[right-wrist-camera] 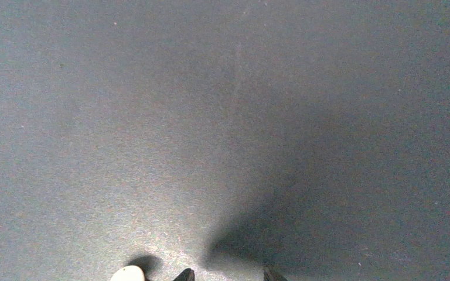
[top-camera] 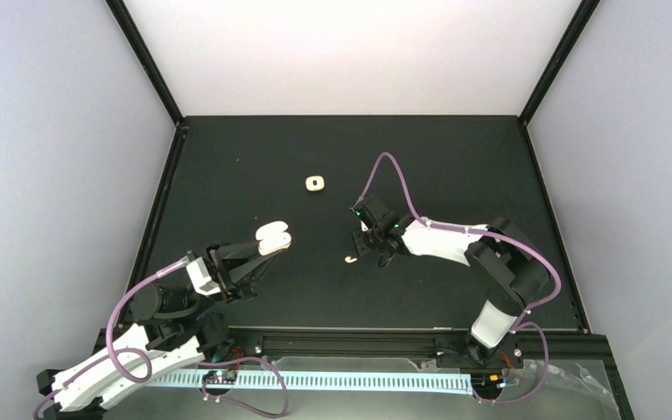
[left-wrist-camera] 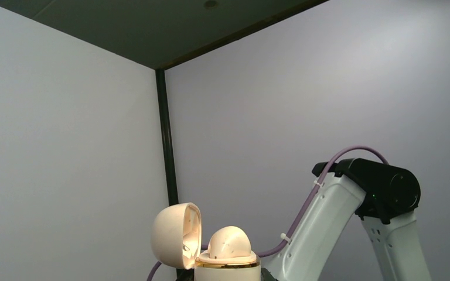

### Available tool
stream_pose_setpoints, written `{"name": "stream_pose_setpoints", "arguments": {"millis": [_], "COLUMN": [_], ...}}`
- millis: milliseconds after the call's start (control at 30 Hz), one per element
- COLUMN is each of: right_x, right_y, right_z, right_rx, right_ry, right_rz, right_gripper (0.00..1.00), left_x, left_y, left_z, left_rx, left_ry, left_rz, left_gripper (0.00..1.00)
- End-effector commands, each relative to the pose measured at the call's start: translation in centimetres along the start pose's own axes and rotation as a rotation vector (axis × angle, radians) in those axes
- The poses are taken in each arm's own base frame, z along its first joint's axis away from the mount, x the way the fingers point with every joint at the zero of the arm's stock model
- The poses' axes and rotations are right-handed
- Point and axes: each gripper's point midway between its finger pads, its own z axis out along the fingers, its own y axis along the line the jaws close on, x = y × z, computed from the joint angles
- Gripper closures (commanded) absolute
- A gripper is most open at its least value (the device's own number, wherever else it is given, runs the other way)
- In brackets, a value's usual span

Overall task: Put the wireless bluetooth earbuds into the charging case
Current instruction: Pick up the earbud from the center of the board.

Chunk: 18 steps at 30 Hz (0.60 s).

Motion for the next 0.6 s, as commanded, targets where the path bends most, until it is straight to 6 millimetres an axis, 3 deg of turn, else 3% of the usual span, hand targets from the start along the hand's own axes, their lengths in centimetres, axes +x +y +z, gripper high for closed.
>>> {"name": "stream_pose_setpoints", "arguments": {"millis": [0, 267, 567], "right_x": [0.0, 2.1, 3.4], "right_y": [-0.3, -0.2, 1.4], "right_z": [0.5, 1.0, 1.3], "right_rx": [-0.001, -0.024, 0.056], "right_ry": [-0.009, 0.045, 0.096], "right_rz": [0.005, -0.007, -0.133], "right_gripper": [0.71, 0.72, 0.73], "left_x": [-0.2, 0.2, 0.4], "left_y": [0.2, 0.2, 0.3], "left_z": [-0.2, -0.3, -0.4], "left_rx": [-0.011, -0.014, -0.021], "left_ry": [0.003, 0.0, 0.004], "left_rz": [0.009, -0.004, -0.013], "left_gripper": [0.98, 0.99, 0.99]}}
